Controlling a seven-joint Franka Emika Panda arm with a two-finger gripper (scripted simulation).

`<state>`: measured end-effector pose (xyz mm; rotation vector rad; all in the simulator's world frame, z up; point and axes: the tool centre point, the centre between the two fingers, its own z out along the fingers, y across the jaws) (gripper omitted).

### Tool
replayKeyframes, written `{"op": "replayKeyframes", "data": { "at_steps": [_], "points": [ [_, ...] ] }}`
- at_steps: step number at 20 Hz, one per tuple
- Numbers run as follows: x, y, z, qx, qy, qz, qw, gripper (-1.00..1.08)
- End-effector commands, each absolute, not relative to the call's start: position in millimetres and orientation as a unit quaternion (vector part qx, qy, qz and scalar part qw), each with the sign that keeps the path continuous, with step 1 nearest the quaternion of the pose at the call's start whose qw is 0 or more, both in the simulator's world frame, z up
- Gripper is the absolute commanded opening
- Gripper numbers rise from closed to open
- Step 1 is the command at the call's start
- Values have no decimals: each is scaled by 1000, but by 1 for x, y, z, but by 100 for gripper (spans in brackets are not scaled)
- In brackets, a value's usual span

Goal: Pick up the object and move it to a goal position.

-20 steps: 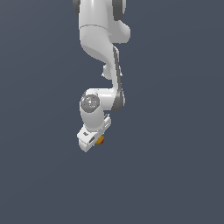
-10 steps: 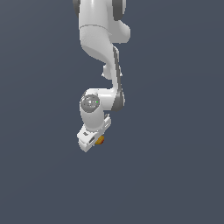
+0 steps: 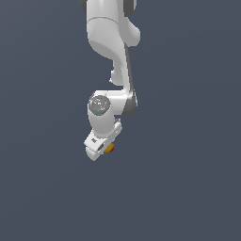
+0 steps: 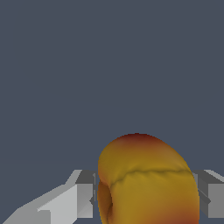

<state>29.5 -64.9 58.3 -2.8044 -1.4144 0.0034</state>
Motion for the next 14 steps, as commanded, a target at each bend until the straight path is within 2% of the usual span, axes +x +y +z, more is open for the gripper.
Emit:
{"op": "replayKeyframes", "data": {
  "at_steps": [1,14],
  "points": [
    [29,-58,74,-893,-451,0,0,-100],
    [17,2,206,-892,-451,1,-1,-100]
  ]
}}
